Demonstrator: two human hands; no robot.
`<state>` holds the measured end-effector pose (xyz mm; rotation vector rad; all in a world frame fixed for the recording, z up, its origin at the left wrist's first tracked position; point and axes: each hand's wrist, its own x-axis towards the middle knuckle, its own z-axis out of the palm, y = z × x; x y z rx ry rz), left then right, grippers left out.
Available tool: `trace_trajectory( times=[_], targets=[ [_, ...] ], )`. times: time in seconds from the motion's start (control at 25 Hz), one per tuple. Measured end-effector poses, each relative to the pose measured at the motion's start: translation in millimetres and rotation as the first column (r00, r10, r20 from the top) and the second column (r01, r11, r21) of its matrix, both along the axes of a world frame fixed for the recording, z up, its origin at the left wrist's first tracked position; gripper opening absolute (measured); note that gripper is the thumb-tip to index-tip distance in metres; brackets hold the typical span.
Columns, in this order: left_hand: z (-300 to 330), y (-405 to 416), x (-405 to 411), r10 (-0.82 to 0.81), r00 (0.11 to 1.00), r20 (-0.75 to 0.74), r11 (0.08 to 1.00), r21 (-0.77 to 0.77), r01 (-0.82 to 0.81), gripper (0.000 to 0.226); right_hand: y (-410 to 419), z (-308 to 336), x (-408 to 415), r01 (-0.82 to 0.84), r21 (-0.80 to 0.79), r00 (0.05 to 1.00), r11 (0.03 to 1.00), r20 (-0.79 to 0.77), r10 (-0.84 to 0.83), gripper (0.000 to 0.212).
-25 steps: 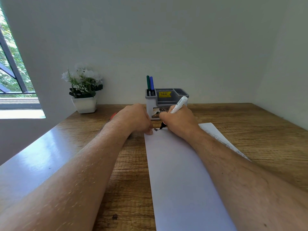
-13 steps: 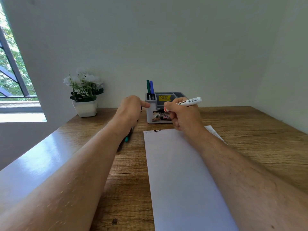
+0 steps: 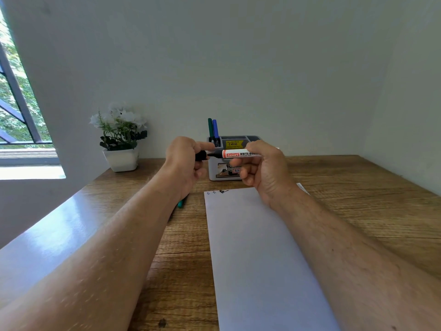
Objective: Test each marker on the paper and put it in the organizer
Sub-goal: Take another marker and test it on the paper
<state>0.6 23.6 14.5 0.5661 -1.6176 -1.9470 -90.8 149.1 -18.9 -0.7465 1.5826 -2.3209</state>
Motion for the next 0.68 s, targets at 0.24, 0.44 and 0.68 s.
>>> trace_trajectory(
  times=[0.24, 0.44, 0.68],
  targets=[
    [-3.1, -2.0, -4.2, -0.042, 0.999, -0.001, 0.999, -0.011, 0.042, 0.032, -0.6, 0.9, 2.6, -0.002, 0.04, 1.0, 0.999, -0.027, 0.003, 0.028],
    [-4.1, -17.2, -7.5, 0.07, 0.99, -0.12, 0.996, 0.068, -0.062, 0.011, 3.3, 2.5, 6.1, 0.077, 0.082, 0.981, 0.994, -0.186, -0.061, 0.003],
    [-10.1, -22.8, -10.7, 0.123, 0.978, -0.167, 0.992, -0.014, -0.127, 0.016, 0.6, -4.0, 15.1, 0.489, 0.219, 0.614, 0.844, -0.774, -0.155, 0.013]
  ],
)
